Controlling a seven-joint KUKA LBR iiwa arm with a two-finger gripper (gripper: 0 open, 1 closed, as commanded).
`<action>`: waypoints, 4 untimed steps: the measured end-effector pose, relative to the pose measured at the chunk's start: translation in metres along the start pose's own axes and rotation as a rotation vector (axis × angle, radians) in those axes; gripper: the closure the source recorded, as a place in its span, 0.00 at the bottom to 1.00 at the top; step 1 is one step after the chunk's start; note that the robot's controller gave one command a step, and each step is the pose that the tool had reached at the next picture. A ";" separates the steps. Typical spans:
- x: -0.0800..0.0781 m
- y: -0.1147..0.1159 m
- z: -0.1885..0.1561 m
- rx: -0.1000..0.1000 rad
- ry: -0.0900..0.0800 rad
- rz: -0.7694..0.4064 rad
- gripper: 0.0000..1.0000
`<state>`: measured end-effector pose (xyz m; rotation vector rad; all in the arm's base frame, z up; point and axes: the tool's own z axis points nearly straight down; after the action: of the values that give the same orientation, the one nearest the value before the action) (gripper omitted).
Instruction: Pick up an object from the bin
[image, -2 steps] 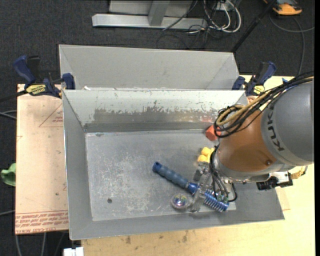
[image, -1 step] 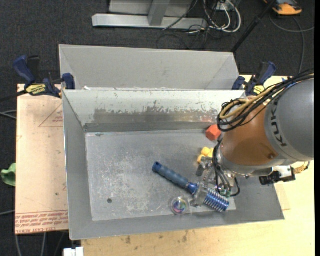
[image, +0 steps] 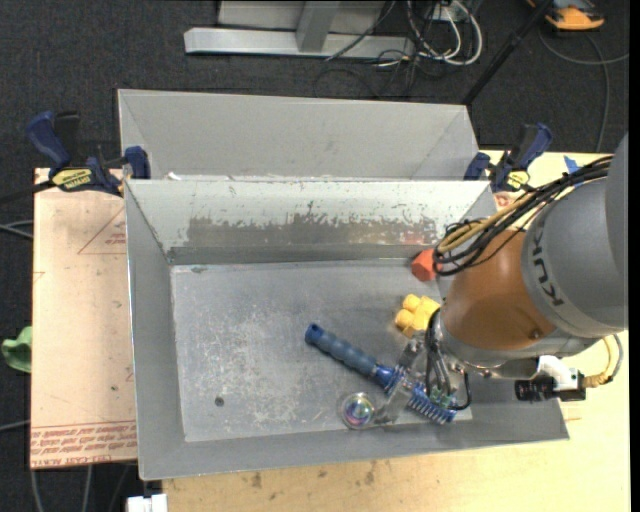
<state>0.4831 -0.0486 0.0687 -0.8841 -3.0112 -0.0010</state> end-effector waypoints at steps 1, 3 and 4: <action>0.000 0.000 0.000 0.000 -0.002 -0.003 0.00; 0.000 0.002 -0.091 -0.004 -0.009 -0.006 1.00; -0.001 0.003 -0.121 -0.002 -0.006 -0.009 1.00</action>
Offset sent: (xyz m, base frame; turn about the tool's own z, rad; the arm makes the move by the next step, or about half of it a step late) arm 0.0000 0.0000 0.0000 0.0000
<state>0.4855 -0.0470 0.1896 -0.8723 -3.0217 -0.0016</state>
